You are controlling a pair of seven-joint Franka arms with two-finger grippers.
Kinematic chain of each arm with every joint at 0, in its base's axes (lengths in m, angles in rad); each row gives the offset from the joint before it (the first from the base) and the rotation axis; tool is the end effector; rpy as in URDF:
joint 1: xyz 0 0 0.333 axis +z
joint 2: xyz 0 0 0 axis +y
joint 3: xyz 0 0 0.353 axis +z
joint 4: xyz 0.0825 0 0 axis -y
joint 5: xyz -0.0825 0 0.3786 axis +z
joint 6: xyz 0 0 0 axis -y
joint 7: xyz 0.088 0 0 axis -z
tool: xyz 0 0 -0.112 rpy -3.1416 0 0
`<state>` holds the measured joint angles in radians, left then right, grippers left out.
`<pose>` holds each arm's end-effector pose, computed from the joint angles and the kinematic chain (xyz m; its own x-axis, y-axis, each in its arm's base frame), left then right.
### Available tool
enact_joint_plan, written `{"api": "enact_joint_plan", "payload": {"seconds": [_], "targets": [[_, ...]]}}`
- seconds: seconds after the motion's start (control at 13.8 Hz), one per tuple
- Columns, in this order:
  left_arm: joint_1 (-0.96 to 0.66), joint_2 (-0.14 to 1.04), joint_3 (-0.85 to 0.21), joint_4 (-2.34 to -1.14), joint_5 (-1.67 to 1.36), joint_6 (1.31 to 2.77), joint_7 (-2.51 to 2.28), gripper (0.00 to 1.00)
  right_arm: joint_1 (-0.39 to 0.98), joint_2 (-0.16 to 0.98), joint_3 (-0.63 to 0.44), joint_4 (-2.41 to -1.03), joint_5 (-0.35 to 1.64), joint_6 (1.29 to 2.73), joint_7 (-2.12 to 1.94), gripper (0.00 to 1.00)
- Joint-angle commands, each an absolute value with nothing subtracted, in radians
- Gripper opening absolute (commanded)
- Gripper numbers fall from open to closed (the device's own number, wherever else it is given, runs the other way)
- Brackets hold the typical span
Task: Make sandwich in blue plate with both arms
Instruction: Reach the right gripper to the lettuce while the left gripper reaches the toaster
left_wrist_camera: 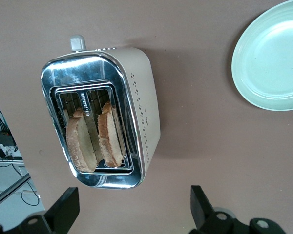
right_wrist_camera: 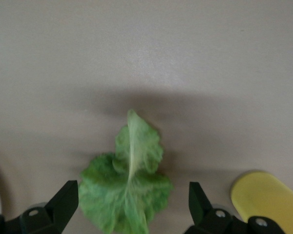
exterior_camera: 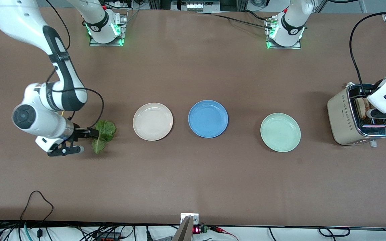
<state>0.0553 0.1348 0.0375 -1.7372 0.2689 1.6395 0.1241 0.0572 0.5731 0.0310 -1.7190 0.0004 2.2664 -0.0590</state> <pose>0.5712 0.0803 0.5127 0.9636 -0.0473 -0.2630 -0.1097 -0.9675 -0.2278 0.6822 0.0578 0.2827 0.9896 0.1419 -0.0244 0.1415 -0.9898 -0.0186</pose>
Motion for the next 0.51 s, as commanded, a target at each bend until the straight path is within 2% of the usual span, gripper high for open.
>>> {"api": "enact_joint_plan", "payload": {"seconds": [0.0,0.29,0.36,0.43], "targets": [[0.071,0.098,0.034,-1.793,0.291,1.681,0.117,1.00,0.058,0.632,0.037,-1.704,0.000,2.359,-0.044,1.00],[0.075,0.104,0.035,-1.810,0.291,1.718,0.115,0.99,0.063,0.673,0.038,-1.700,0.002,2.415,-0.044,1.00],[0.092,0.104,0.035,-1.831,0.293,1.759,0.115,0.98,0.064,0.675,0.038,-1.700,0.002,2.414,-0.044,0.97],[0.106,0.098,0.034,-1.871,0.304,1.811,0.115,0.98,0.064,0.675,0.037,-1.700,0.002,2.414,-0.046,0.86]]}}
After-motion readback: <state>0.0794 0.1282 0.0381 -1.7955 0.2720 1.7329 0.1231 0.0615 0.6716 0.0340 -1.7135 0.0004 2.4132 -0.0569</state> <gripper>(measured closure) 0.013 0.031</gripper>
